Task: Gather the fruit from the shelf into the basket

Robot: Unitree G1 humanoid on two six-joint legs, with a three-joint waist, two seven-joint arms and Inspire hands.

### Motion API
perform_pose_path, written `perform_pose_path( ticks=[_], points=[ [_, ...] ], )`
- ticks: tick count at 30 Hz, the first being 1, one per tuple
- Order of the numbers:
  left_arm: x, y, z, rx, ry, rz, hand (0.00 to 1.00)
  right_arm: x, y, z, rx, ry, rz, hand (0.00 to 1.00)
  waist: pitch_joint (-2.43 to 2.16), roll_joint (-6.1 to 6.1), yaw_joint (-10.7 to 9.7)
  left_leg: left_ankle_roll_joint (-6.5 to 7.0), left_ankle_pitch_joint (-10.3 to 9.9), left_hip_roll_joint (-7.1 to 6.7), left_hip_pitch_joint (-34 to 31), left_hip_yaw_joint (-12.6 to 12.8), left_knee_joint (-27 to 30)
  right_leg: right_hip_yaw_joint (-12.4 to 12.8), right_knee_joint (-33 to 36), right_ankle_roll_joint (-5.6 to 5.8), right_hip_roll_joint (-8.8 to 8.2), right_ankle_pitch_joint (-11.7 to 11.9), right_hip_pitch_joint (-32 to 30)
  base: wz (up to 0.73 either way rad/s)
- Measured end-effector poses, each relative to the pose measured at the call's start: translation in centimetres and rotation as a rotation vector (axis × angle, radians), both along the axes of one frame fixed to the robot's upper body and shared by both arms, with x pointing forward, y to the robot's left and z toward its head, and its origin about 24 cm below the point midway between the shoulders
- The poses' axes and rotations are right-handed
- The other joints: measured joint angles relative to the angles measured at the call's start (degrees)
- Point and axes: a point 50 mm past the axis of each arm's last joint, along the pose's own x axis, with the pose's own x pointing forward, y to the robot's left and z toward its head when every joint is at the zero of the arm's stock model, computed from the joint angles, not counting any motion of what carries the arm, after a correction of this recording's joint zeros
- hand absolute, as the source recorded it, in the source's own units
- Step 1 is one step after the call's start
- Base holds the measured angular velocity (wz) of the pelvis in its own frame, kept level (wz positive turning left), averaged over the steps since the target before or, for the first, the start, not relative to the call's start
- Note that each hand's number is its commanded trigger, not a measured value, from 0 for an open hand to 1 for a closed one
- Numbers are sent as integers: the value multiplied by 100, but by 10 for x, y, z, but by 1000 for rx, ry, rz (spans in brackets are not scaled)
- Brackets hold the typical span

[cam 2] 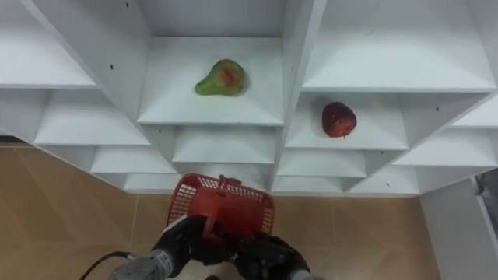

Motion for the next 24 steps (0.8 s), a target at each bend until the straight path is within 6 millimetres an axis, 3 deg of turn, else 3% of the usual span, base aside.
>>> perform_pose_path(
  ticks=[10, 19, 24],
  points=[
    [2, -3, 2, -29, 6, -75, 100, -6, -10, -6, -19, 47, -30, 100, 0, -34, -53, 0, 22, 2, 81, 1, -29, -8, -20, 1, 8, 23, 82, 0],
    [1, -3, 2, -57, 17, -109, 100, -6, -15, -7, -28, 36, -1, 100, -2, 75, -132, -9, 45, -8, 78, -3, -101, 69, -19, 0, 14, 25, 19, -1],
    [2, -4, 3, -55, 13, -133, 100, -5, -17, -6, -52, 23, 25, 100, -2, 77, -155, -13, 69, -10, 69, -4, -151, 86, -21, 0, 13, 25, -12, 0]
  ],
)
